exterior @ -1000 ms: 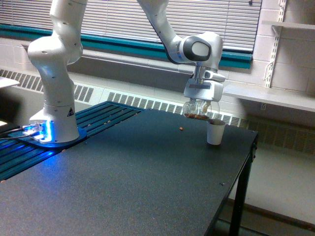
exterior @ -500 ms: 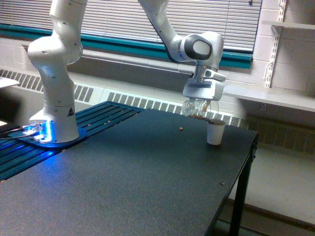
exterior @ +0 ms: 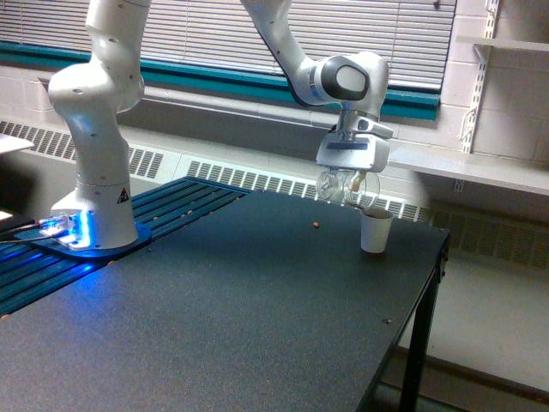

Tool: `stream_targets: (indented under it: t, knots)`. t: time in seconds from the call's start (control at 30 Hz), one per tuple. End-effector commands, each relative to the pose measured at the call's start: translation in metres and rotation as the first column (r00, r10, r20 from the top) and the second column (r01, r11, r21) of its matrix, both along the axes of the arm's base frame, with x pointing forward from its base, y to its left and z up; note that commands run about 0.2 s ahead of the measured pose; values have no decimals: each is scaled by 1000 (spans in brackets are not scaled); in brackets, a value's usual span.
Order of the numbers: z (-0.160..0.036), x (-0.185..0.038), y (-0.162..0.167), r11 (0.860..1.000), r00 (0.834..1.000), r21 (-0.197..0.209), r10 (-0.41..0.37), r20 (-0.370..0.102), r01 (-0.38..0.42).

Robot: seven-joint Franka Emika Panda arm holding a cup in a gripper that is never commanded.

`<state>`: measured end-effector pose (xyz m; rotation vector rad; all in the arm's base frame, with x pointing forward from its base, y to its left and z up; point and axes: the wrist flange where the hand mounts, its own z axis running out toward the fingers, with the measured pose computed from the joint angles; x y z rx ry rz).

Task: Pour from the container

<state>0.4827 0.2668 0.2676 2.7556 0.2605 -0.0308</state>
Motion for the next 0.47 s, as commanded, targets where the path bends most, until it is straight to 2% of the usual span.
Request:
stream_targets:
  t: [0.03, 0.2, 0.47]
  knots:
    - [8, -3, 2, 999, 1000, -21, 25, -4, -25]
    - [12, -5, 2, 999, 1000, -25, 28, -6, -28]
    - [12, -3, 8, 1000, 1000, 0, 21, 22, -21]
